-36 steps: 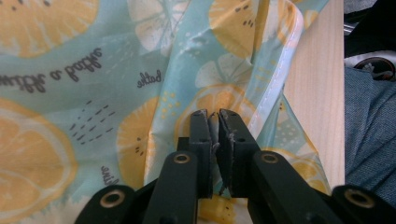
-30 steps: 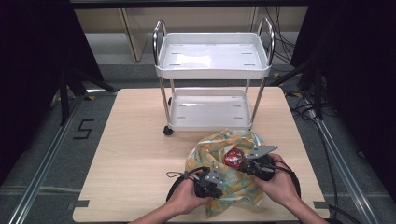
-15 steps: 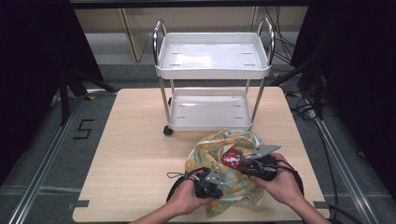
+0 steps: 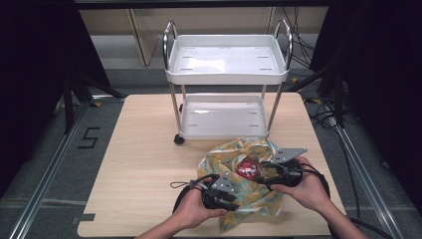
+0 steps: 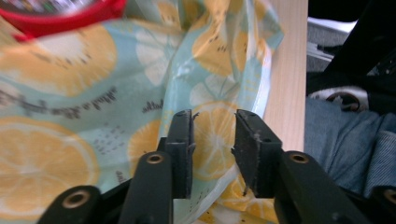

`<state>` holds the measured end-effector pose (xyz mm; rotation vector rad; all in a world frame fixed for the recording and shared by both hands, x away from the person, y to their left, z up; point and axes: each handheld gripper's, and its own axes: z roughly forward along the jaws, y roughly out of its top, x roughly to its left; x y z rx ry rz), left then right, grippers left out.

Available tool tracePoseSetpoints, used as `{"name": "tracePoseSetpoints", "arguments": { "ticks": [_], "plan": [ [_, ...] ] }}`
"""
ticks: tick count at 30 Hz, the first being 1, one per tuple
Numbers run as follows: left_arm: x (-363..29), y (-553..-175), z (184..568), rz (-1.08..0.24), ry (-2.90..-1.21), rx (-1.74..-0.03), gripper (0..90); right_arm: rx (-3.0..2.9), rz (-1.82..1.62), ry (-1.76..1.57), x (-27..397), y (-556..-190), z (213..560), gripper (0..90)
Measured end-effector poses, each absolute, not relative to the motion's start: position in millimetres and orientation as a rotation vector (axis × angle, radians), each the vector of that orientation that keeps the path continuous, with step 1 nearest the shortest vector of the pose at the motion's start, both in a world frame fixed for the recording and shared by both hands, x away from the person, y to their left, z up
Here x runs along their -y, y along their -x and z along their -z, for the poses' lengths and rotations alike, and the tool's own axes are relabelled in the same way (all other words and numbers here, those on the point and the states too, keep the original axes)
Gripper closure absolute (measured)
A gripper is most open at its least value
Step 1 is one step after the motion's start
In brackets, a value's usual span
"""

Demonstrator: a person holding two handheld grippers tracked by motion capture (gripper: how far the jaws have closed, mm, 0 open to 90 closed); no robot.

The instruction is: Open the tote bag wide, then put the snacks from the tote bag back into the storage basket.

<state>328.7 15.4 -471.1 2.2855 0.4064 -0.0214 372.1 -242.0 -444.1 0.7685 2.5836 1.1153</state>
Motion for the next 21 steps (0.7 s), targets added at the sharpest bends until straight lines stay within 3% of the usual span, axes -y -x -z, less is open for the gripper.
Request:
{"name": "tracePoseSetpoints", "arguments": {
  "ticks": [21],
  "plan": [
    [-62,-327,430,-0.063,-2.138,-0.511,40.2,-2.626,-1.205,-0.682,249,-390,451,22.2]
  ]
}}
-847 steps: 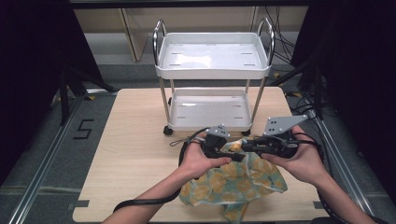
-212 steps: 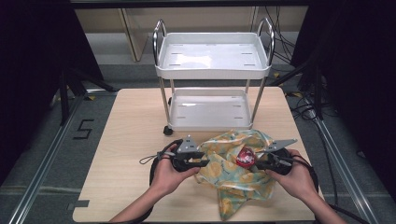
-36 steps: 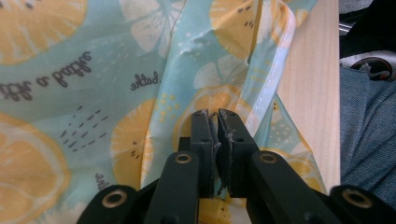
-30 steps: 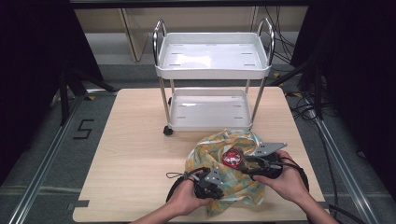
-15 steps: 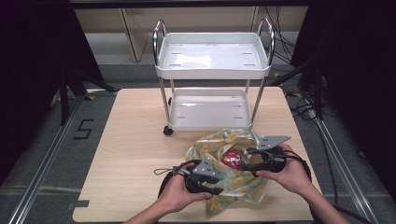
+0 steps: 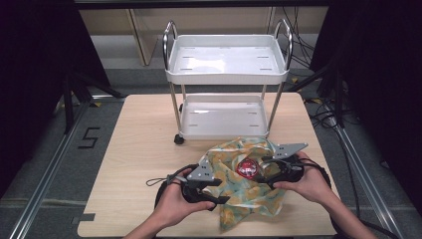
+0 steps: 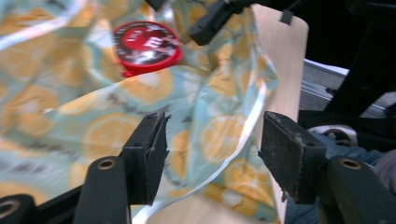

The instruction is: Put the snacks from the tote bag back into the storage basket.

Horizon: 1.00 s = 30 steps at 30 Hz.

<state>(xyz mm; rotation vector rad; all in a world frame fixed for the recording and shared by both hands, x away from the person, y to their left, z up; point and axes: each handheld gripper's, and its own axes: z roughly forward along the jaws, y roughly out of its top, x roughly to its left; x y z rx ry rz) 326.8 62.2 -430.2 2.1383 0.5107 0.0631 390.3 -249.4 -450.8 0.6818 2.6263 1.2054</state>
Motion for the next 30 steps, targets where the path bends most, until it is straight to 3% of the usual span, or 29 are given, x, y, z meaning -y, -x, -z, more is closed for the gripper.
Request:
{"name": "tracePoseSetpoints", "arguments": {
  "ticks": [17,30],
  "plan": [
    [-97,-337,433,-0.136,-2.076,-0.613,39.4,-2.662,-1.176,-0.575,237,-393,464,16.6],
    [-92,-335,441,-0.115,-2.089,-0.608,39.4,-2.680,-1.187,-0.525,224,-401,469,16.4]
  ]
}}
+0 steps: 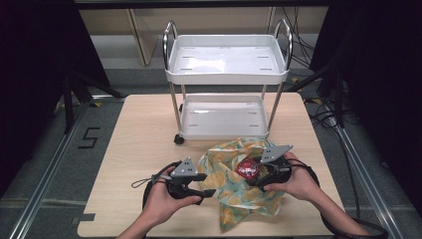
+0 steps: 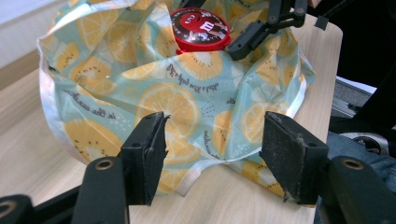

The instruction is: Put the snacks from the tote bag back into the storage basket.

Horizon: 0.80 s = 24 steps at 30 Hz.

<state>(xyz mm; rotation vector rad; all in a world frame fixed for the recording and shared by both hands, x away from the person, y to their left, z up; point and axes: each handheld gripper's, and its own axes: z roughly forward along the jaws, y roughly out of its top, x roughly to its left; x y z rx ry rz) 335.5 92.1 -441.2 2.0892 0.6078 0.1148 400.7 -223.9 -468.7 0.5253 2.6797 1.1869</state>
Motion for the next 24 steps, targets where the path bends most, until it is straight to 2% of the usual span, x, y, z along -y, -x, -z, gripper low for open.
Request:
{"name": "tracePoseSetpoints", "arguments": {
  "ticks": [4,9,15,24],
  "plan": [
    [-90,-336,446,-0.104,-2.108,-0.617,39.5,-2.697,-1.214,-0.599,222,-406,471,16.4],
    [-85,-337,457,-0.075,-2.127,-0.654,41.1,-2.698,-1.207,-0.531,216,-411,477,16.8],
    [-83,-340,462,-0.076,-2.153,-0.630,42.9,-2.685,-1.247,-0.564,216,-410,481,24.4],
    [-77,-339,466,-0.068,-2.172,-0.635,44.0,-2.673,-1.271,-0.607,221,-409,476,25.6]
  ]
}}
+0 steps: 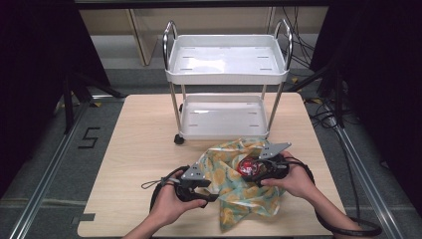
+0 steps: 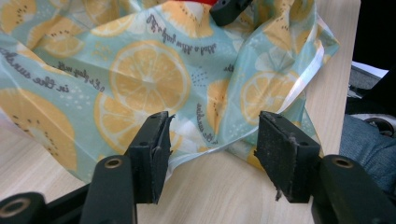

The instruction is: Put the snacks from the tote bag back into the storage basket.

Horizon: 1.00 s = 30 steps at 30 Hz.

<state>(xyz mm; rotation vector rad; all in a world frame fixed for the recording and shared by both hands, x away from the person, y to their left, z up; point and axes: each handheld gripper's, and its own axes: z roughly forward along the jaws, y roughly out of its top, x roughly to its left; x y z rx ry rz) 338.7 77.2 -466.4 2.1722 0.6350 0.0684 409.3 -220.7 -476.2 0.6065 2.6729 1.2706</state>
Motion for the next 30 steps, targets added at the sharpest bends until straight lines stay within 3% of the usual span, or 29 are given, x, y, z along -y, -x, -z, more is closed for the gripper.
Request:
{"name": "tracePoseSetpoints", "arguments": {
  "ticks": [11,15,18,30],
  "plan": [
    [-74,-340,468,-0.082,-2.191,-0.610,44.2,-2.656,-1.297,-0.614,223,-408,473,25.4],
    [-72,-340,469,-0.075,-2.190,-0.627,44.4,-2.694,-1.313,-0.634,223,-406,473,18.9],
    [-69,-340,472,-0.068,-2.203,-0.633,45.3,-2.661,-1.364,-0.655,228,-407,469,18.8],
    [-64,-338,478,-0.062,-2.253,-0.613,58.0,-2.669,-1.311,-0.640,221,-408,476,24.1]
  ]
}}
